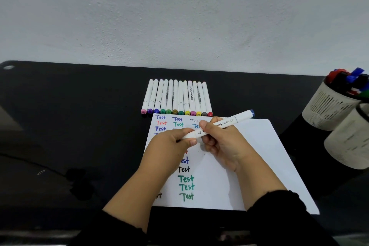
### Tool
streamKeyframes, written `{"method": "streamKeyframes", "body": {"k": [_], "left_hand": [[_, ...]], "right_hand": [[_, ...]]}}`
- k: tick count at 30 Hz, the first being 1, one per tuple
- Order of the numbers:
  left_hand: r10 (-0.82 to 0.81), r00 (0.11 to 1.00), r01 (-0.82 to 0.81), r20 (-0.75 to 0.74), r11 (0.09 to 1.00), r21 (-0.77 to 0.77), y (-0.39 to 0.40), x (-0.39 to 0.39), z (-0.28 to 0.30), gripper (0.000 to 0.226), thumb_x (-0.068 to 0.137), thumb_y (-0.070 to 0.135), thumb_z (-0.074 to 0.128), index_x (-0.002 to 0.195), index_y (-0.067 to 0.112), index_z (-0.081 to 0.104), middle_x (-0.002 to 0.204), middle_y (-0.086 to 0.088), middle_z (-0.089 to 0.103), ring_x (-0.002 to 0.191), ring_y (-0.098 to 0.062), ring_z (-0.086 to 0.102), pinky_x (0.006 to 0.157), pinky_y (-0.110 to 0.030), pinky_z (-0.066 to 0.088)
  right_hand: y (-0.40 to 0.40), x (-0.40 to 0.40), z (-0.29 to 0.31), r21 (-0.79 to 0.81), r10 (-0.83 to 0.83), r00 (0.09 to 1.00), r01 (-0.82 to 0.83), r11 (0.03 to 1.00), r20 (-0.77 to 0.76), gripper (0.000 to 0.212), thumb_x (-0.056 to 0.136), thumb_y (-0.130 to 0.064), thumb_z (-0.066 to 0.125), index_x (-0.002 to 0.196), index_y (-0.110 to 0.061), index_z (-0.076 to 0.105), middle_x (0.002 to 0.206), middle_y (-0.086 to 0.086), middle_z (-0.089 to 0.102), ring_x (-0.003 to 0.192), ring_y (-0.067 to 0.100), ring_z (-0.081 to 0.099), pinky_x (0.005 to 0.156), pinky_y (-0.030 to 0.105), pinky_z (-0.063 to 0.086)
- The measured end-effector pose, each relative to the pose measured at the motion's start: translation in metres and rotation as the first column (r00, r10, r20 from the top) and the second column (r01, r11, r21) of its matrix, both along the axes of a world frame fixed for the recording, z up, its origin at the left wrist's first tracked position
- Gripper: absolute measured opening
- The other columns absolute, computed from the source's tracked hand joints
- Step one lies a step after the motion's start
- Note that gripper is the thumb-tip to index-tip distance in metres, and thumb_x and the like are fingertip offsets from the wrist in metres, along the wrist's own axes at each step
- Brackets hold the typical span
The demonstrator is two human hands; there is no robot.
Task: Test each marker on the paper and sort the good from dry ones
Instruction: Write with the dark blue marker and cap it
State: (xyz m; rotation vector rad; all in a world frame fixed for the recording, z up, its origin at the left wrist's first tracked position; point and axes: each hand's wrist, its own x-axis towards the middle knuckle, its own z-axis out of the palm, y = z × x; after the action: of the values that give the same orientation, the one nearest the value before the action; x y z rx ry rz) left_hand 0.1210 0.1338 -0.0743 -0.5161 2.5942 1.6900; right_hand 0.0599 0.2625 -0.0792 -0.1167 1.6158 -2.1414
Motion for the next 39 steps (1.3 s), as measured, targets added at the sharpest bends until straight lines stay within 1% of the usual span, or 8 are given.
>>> {"method": "streamKeyframes", "body": {"k": [2, 4, 9, 16, 24, 29, 34, 39], "left_hand": [[0.003, 1.0, -0.003, 0.003, 0.998, 0.064, -0.002, 0.0, -0.002, 0.034, 0.085, 0.031, 0.065, 0.119, 0.036, 0.062, 0.092, 0.005, 0.069, 0.086, -0.015, 0.065, 0.07, -0.026, 0.052], [-0.021, 1.0, 0.02, 0.005, 0.997, 0.077, -0.002, 0.001, -0.003, 0.043, 0.082, 0.033, 0.068, 0.123, 0.037, 0.057, 0.095, 0.013, 0.065, 0.081, -0.002, 0.059, 0.061, -0.011, 0.045], [-0.158, 0.986, 0.162, 0.048, 0.981, -0.104, 0.002, 0.004, -0.001, 0.052, 0.085, 0.037, 0.063, 0.135, 0.036, 0.046, 0.119, 0.023, 0.056, 0.087, 0.009, 0.05, 0.069, -0.007, 0.034], [-0.266, 0.957, 0.287, 0.119, 0.796, -0.532, 0.029, 0.001, 0.01, 0.052, 0.097, 0.041, 0.04, 0.146, 0.028, 0.028, 0.151, 0.007, 0.029, 0.138, -0.012, 0.026, 0.11, -0.026, 0.02], [-0.443, 0.887, 0.419, 0.132, 0.651, -0.633, 0.103, -0.036, 0.009, 0.052, 0.1, 0.041, 0.031, 0.148, 0.024, 0.022, 0.156, 0.005, 0.018, 0.142, -0.015, 0.018, 0.113, -0.032, 0.018], [-0.448, 0.879, 0.397, 0.161, 0.504, -0.767, 0.122, -0.05, -0.006, 0.047, 0.1, 0.037, 0.029, 0.144, 0.02, 0.033, 0.148, 0.002, 0.029, 0.132, -0.019, 0.031, 0.105, -0.031, 0.032], [-0.426, 0.904, 0.281, 0.027, 0.545, -0.79, 0.123, -0.05, -0.022, 0.046, 0.098, 0.038, 0.031, 0.14, 0.022, 0.041, 0.144, 0.006, 0.034, 0.129, -0.017, 0.034, 0.102, -0.031, 0.035], [-0.392, 0.92, 0.257, -0.002, 0.608, -0.751, 0.123, -0.049, -0.028, 0.048, 0.098, 0.041, 0.032, 0.143, 0.026, 0.037, 0.149, 0.01, 0.029, 0.135, -0.013, 0.027, 0.107, -0.029, 0.028]], "right_hand": [[0.003, 0.001, 0.003, 0.052, -0.019, 1.0, 0.019, 0.998, -0.006, 0.014, 0.089, -0.016, 0.062, 0.078, -0.011, 0.068, 0.053, 0.0, 0.044, 0.044, 0.006, 0.035, 0.04, 0.015, 0.033], [0.008, 0.001, 0.007, 0.131, -0.043, 0.999, 0.046, 0.99, -0.032, 0.017, 0.088, -0.022, 0.064, 0.088, -0.005, 0.065, 0.051, -0.002, 0.047, 0.045, 0.005, 0.037, 0.042, 0.015, 0.035], [0.028, 0.006, 0.018, 0.172, -0.201, 0.976, 0.212, 0.962, -0.081, 0.018, 0.088, -0.026, 0.064, 0.075, -0.014, 0.062, 0.053, -0.001, 0.049, 0.047, 0.007, 0.039, 0.044, 0.017, 0.035], [0.059, 0.02, 0.029, 0.145, -0.375, 0.919, 0.39, 0.909, -0.118, 0.007, 0.091, -0.01, 0.06, 0.091, -0.014, 0.066, 0.073, 0.006, 0.059, 0.061, 0.011, 0.046, 0.056, 0.023, 0.041], [0.12, 0.034, 0.056, 0.204, -0.577, 0.775, 0.627, 0.752, -0.258, 0.018, 0.092, -0.008, 0.054, 0.105, -0.015, 0.064, 0.083, 0.008, 0.067, 0.064, 0.01, 0.049, 0.059, 0.024, 0.041], [0.163, 0.042, 0.07, 0.2, -0.661, 0.612, 0.781, 0.592, -0.434, 0.013, 0.092, -0.012, 0.055, 0.097, -0.023, 0.059, 0.083, -0.007, 0.06, 0.068, 0.004, 0.052, 0.058, 0.013, 0.041], [0.194, 0.049, 0.073, 0.125, -0.666, 0.461, 0.864, 0.488, -0.586, 0.016, 0.091, -0.006, 0.055, 0.091, -0.022, 0.055, 0.092, -0.008, 0.058, 0.083, -0.003, 0.057, 0.06, 0.006, 0.045], [0.212, 0.048, 0.075, 0.21, -0.604, 0.437, 0.888, 0.41, -0.667, 0.01, 0.091, -0.008, 0.053, 0.097, -0.016, 0.055, 0.085, -0.004, 0.058, 0.076, 0.004, 0.057, 0.059, 0.014, 0.043]]}}
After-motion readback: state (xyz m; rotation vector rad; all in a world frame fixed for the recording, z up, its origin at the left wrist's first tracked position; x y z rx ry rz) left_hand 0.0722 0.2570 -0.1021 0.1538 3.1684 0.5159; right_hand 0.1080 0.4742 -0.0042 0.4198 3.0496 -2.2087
